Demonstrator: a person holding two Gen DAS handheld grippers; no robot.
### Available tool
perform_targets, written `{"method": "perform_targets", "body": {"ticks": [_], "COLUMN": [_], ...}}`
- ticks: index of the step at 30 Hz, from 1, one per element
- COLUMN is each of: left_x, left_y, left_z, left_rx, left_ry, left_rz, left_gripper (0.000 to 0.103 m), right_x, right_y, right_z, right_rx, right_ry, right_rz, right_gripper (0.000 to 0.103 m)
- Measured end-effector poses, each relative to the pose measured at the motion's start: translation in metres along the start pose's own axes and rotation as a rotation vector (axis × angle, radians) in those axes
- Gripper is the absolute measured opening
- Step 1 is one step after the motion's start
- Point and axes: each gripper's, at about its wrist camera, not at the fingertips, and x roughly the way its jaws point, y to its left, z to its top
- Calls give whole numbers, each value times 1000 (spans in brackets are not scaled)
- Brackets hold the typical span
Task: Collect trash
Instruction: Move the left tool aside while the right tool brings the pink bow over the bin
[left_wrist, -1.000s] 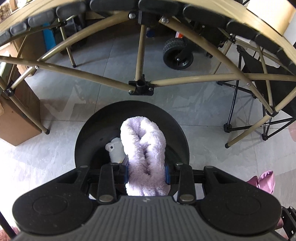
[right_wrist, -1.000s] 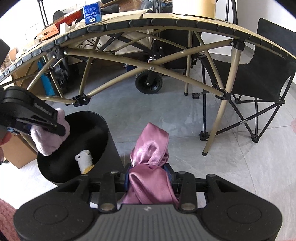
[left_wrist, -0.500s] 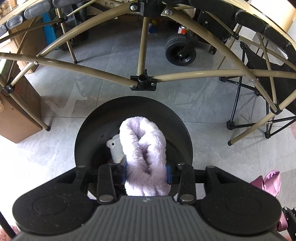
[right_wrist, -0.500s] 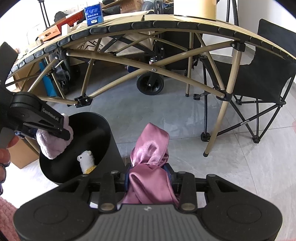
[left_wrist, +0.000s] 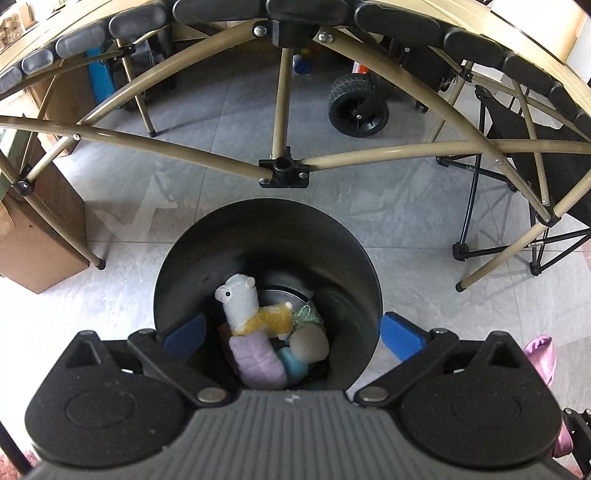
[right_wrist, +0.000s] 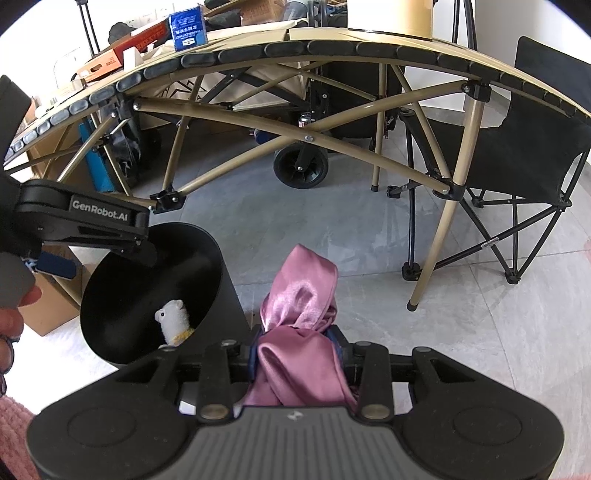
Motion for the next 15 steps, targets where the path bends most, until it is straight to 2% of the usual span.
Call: {"method": "perform_targets", "body": {"ticks": [15], "left_x": [-15], "left_y": [6], "left_z": [-5], "left_rx": [22], "left_ry": [-36], "left_rz": [-6], "left_gripper": [103], "right_x": [2], "right_y": [8], "right_z": [2], "right_rx": [-17], "right_ry": [6], "right_rz": [4], "right_gripper": [35]}}
